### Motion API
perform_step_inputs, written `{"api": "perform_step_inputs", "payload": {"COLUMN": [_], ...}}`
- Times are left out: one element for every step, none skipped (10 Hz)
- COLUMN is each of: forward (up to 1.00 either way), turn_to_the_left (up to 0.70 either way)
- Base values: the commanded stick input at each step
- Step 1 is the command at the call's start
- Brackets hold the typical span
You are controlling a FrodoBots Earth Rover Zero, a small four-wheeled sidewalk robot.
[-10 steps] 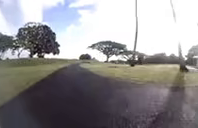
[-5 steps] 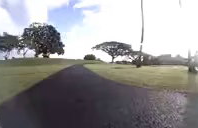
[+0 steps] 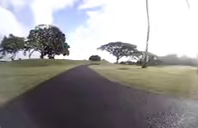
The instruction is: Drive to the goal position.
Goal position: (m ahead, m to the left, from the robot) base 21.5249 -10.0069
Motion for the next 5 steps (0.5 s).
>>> {"api": "perform_step_inputs", "payload": {"forward": [0.60,0.60,0.60,0.60,0.60], "turn_to_the_left": [0.00,0.00,0.03,0.15,0.15]}}
